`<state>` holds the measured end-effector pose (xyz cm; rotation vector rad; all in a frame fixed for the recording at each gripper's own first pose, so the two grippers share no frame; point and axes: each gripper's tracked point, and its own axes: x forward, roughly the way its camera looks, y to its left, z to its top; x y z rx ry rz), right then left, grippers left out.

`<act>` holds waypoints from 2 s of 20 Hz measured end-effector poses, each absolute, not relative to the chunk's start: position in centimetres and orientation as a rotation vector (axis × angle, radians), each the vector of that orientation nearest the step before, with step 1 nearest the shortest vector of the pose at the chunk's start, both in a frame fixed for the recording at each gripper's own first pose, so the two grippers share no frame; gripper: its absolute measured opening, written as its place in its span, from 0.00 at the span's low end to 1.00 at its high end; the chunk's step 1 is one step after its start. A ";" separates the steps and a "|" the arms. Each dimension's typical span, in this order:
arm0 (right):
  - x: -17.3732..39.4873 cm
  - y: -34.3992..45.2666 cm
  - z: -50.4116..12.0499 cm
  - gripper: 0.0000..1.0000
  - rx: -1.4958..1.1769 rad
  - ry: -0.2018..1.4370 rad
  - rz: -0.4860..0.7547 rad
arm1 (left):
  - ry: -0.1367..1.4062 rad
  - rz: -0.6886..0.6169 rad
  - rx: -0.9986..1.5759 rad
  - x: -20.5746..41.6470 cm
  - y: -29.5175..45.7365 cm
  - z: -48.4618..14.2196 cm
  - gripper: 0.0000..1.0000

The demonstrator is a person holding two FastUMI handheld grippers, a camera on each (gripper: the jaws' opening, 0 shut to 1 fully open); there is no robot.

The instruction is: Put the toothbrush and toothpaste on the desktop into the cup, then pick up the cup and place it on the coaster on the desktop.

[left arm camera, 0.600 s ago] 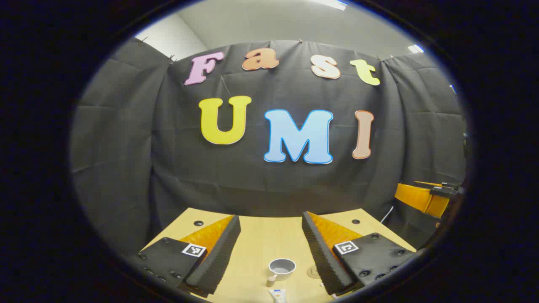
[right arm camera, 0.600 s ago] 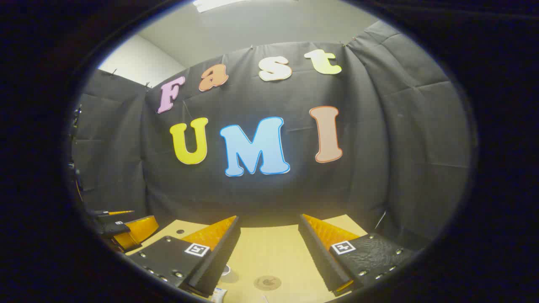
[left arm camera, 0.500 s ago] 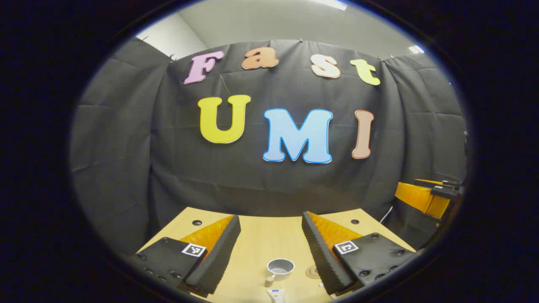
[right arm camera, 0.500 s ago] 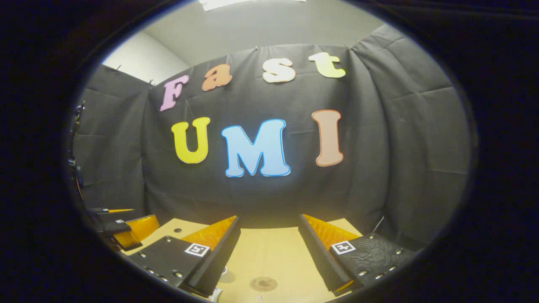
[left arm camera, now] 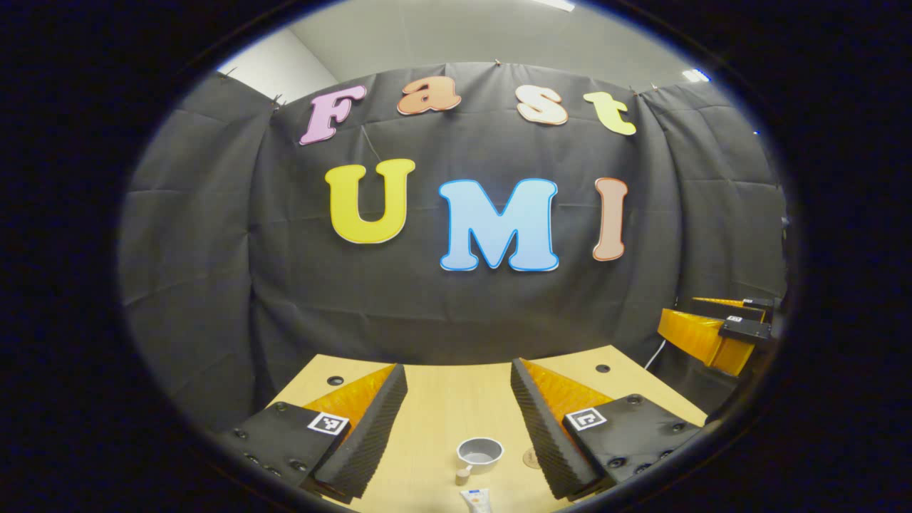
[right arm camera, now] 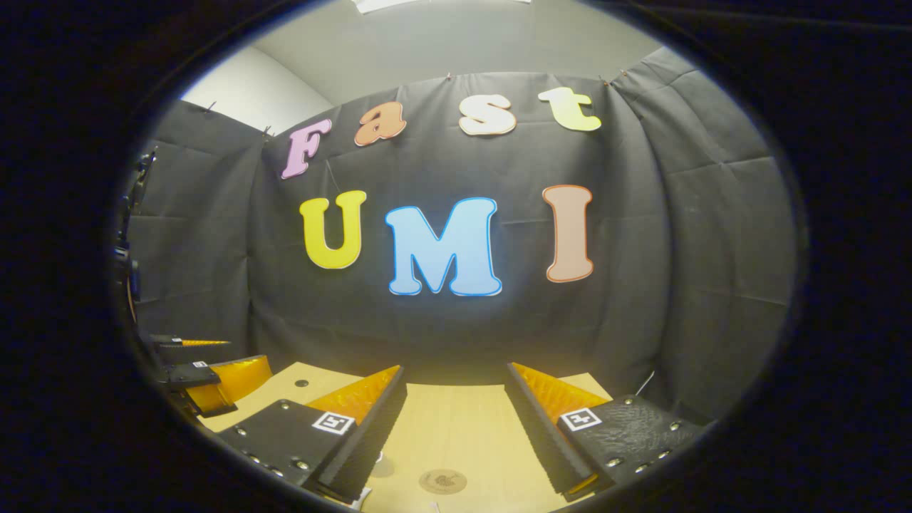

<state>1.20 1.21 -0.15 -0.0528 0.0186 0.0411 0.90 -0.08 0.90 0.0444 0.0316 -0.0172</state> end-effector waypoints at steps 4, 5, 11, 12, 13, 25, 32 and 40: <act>1.6 1.7 -1.3 0.89 -0.066 0.055 0.058 | 0.080 -0.040 0.035 1.4 -0.6 -0.2 0.96; 1.7 1.8 -1.8 0.89 -0.071 0.072 0.064 | 0.104 -0.046 0.029 1.6 -0.8 -1.2 0.96; 1.8 1.9 -7.6 0.89 -0.070 0.242 0.088 | 0.268 -0.075 0.005 1.6 -1.3 -9.2 0.96; 1.7 1.7 -9.2 0.90 -0.069 0.285 0.091 | 0.302 -0.081 0.006 1.4 -1.4 -10.8 0.95; 1.6 1.7 -10.7 0.90 -0.069 0.329 0.096 | 0.336 -0.086 0.010 1.2 -1.4 -12.3 0.96; -3.3 1.6 -26.7 0.90 -0.117 0.783 0.154 | 0.712 -0.122 0.002 -1.9 -1.2 -30.4 0.96; -6.3 1.3 -33.6 0.92 -0.087 1.050 0.145 | 0.908 -0.113 -0.003 -3.7 -0.6 -37.8 0.97; -7.6 0.8 -37.4 0.92 -0.129 1.168 0.120 | 1.017 -0.093 0.035 -4.0 -0.3 -43.0 0.97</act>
